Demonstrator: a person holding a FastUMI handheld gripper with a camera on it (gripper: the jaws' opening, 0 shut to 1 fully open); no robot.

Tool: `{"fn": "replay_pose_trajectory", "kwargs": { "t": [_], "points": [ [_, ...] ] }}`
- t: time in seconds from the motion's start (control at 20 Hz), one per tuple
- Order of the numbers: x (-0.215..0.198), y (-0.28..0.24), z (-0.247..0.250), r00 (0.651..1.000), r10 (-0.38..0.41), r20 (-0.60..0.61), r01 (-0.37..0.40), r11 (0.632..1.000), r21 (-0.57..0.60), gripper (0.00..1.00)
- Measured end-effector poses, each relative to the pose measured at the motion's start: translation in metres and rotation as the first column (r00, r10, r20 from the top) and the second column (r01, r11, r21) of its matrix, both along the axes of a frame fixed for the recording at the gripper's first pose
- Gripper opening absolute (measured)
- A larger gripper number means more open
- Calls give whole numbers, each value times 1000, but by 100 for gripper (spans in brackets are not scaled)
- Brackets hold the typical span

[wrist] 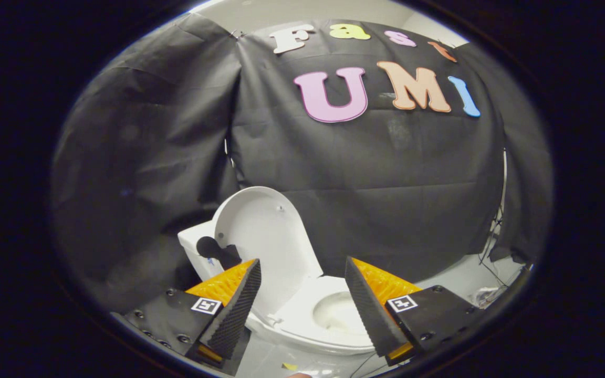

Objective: Open the toilet lid.

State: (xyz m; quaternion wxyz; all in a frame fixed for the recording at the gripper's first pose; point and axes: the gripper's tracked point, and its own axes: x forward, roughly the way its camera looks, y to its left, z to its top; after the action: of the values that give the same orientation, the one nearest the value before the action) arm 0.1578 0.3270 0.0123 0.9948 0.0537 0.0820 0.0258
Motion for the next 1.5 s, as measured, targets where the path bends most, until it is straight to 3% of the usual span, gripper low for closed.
{"fn": "replay_pose_trajectory", "kwargs": {
  "t": [0.15, 0.5, 0.8, 1.5],
  "points": [
    [-1, -8, 0, 1000, 14, 21, -13, 1000, -25, 99],
    [-7, -45, -18, 999, -42, -3, 42, 999, 5, 99],
    [-15, -69, -12, 996, -44, 79, 49, 996, -68, 99],
    [-25, -129, -21, 984, -151, 91, 156, 987, -48, 99]
  ]
}}
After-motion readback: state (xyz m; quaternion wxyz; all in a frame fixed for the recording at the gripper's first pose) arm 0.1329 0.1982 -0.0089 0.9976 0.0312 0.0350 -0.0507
